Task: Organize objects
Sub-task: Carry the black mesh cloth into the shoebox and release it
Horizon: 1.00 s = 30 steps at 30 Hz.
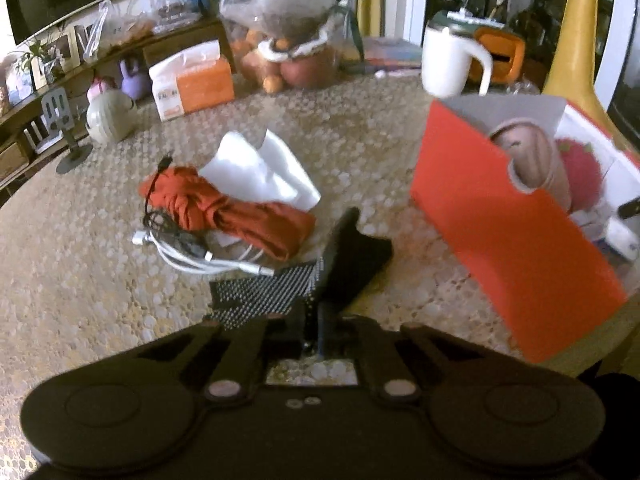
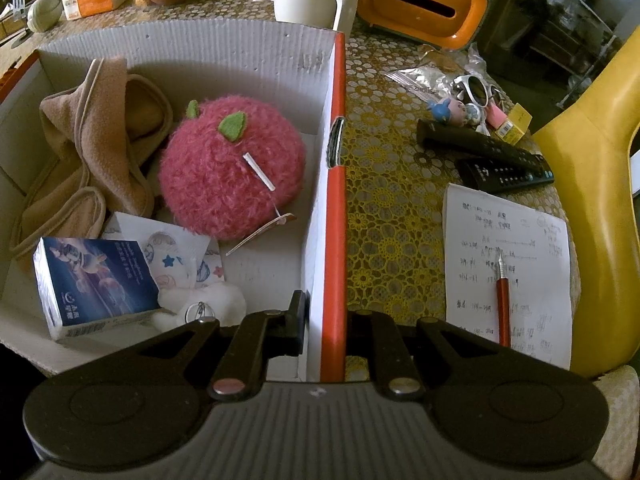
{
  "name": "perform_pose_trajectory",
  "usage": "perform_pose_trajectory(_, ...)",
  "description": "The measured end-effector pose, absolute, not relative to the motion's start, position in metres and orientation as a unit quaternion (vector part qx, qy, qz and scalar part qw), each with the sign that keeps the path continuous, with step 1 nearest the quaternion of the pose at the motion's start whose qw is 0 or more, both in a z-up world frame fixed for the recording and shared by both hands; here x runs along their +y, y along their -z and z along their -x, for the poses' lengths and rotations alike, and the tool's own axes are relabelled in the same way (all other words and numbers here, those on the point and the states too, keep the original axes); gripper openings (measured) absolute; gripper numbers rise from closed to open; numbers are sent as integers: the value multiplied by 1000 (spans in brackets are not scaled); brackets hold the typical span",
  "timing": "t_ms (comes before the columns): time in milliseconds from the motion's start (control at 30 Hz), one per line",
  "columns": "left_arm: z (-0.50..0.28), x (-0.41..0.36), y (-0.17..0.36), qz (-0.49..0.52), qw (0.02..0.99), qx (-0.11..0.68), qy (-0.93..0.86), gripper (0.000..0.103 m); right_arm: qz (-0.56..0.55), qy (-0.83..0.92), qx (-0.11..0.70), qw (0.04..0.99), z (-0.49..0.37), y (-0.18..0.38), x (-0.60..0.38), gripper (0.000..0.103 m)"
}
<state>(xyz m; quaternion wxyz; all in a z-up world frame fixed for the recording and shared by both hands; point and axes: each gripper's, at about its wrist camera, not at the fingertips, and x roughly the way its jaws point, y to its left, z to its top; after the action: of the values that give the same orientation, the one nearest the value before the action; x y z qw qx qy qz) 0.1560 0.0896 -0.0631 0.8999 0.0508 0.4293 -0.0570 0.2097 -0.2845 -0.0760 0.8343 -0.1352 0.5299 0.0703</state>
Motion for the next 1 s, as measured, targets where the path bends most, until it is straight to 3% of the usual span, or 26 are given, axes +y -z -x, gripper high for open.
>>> perform_pose_trajectory(700, -155, 50, -55, -15, 936, 329, 123, 2, 136, -67, 528, 835, -209, 76, -282, 13)
perform_pose_trajectory(1000, -158, 0, -75, -34, 933, 304, 189, 2, 129, -88, 523, 838, -205, 75, -260, 13)
